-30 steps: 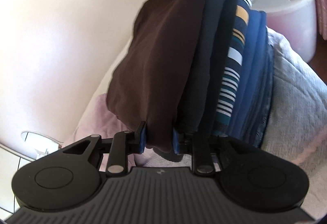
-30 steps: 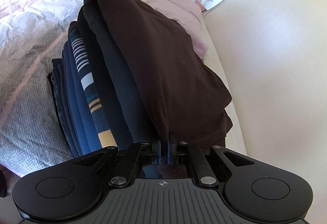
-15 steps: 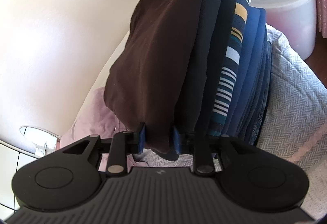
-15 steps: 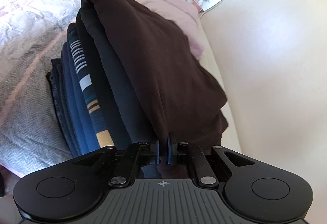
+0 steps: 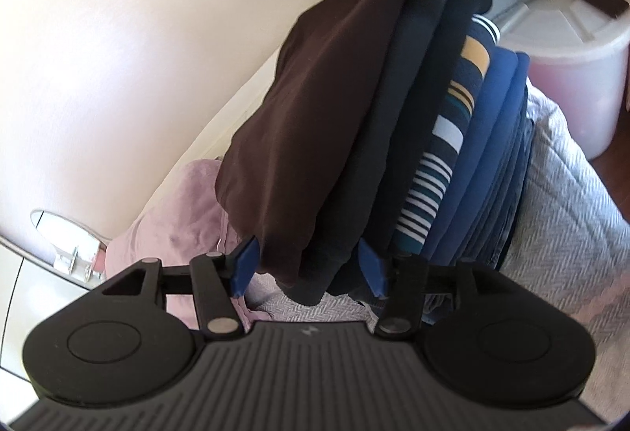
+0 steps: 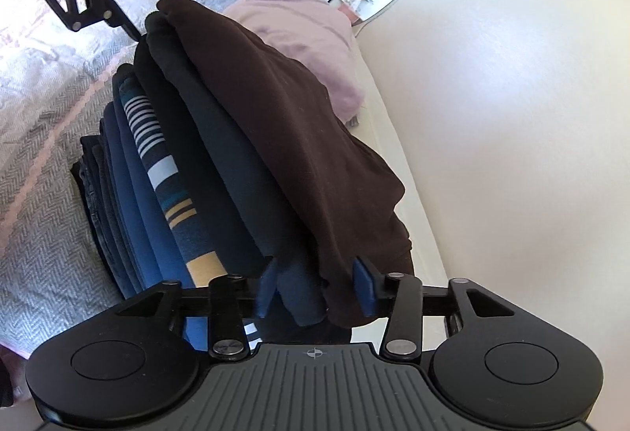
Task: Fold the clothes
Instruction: 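Lower the brown shirt onto the top of the blue clothes stack with both tools, then open both tools and release the shirt on the stack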
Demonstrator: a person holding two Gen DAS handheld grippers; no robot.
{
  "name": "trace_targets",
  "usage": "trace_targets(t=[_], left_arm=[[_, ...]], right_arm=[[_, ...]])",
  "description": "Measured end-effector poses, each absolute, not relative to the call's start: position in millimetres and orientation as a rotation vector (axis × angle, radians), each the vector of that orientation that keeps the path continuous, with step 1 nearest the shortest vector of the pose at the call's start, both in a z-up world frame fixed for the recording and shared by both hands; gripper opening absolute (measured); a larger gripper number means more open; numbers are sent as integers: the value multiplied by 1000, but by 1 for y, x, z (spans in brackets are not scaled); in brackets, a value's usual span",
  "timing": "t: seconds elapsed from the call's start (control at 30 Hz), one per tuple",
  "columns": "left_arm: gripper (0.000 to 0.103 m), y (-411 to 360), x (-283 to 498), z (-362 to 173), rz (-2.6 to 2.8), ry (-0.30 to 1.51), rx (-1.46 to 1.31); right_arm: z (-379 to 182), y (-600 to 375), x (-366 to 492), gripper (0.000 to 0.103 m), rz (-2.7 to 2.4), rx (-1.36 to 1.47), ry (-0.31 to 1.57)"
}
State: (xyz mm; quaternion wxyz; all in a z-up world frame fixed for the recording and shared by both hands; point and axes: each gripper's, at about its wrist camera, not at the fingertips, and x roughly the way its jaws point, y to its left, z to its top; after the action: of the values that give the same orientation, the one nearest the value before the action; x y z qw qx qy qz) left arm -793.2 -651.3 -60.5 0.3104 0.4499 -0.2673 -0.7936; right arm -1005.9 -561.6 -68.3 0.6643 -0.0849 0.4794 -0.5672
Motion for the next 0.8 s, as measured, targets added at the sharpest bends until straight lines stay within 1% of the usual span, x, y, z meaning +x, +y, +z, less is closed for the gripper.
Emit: trace_targets(t=[0.2, 0.23, 0.27, 0.33, 0.37, 0.5, 0.57, 0.63, 0.7, 0.8], left_arm=[[58, -631, -783, -61, -2099, -567, 1112], [58, -627, -781, -61, -2100, -530, 1099], [59, -623, -777, -61, -2104, -487, 1086], [61, -615, -770, -60, -2107, -392, 1055], [64, -610, -765, -59, -2110, -348, 1036], [67, -585, -743, -58, -2119, -209, 970], [68, -569, -729, -57, -2129, -157, 940], [71, -550, -713, -53, -2145, -106, 908], [82, -528, -695, -48, -2157, -85, 874], [88, -495, -668, -45, -2171, -59, 842]], right_arm=[[-67, -540, -998, 47, -1313, -127, 1019], [-69, -535, -996, 49, -1322, -101, 1002], [-71, -530, -995, 53, -1335, -66, 985], [-72, -519, -992, 60, -1366, 13, 947], [-73, -513, -989, 61, -1385, 57, 926], [-70, -481, -976, 62, -1472, 225, 834], [-65, -455, -965, 63, -1533, 304, 748], [-63, -428, -950, 65, -1602, 394, 659], [-62, -400, -933, 66, -1669, 485, 575], [-58, -360, -899, 68, -1747, 612, 444]])
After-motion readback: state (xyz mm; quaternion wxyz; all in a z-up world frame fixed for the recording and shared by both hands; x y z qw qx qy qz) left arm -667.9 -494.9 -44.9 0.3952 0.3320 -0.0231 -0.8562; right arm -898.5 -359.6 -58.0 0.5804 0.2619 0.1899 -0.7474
